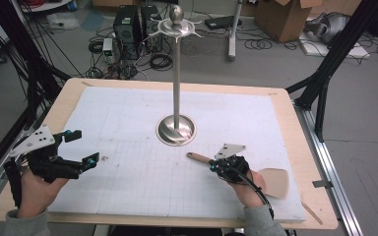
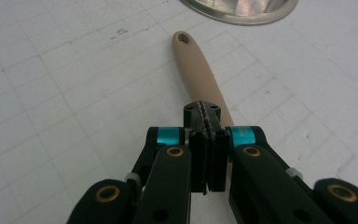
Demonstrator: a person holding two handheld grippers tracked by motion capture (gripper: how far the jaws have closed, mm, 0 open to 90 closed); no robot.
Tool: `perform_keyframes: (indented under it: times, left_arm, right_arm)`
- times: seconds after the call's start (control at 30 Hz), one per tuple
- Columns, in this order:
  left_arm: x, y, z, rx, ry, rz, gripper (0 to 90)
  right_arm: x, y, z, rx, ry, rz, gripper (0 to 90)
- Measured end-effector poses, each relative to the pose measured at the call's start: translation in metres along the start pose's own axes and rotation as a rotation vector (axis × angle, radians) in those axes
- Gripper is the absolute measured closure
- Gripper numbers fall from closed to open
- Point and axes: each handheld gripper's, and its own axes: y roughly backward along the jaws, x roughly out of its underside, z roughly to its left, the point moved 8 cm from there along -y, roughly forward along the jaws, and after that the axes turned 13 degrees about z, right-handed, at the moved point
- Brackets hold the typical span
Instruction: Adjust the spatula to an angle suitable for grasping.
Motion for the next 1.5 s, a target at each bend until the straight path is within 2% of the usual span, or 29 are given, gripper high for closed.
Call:
perform_keyframes:
  times: [0.2, 0.47, 0.6, 0.8, 0.9, 1.23, 1.5]
  left_arm:
    - [0.0, 0.0, 0.001, -0.002, 0.002, -0.001, 1.7]
    - [0.001, 0.001, 0.001, -0.002, 0.004, -0.001, 1.7]
    - [0.001, 0.001, 0.002, -0.005, 0.008, -0.001, 1.7]
    - [0.001, 0.002, 0.003, -0.009, 0.011, -0.003, 1.7]
    - [0.002, 0.001, 0.002, -0.004, 0.009, 0.001, 1.7]
    - [0.002, 0.002, 0.003, -0.005, 0.016, 0.0, 1.7]
    - [0.003, 0.0, 0.003, -0.006, 0.009, 0.008, 1.7]
  right_arm:
    - [-0.009, -0.014, 0.007, -0.008, 0.034, 0.01, 90.0]
    - [-0.01, -0.025, 0.008, -0.008, 0.047, 0.044, 90.0]
    - [-0.009, -0.03, 0.003, -0.026, 0.003, 0.057, 90.0]
    - [-0.011, -0.032, -0.001, -0.023, -0.019, 0.047, 90.0]
    - [-0.012, -0.034, -0.006, -0.002, -0.036, 0.043, 90.0]
    - [-0.014, -0.038, -0.016, 0.027, -0.082, 0.035, 90.0]
    - [-0.017, -0.042, -0.034, 0.066, -0.156, 0.031, 90.0]
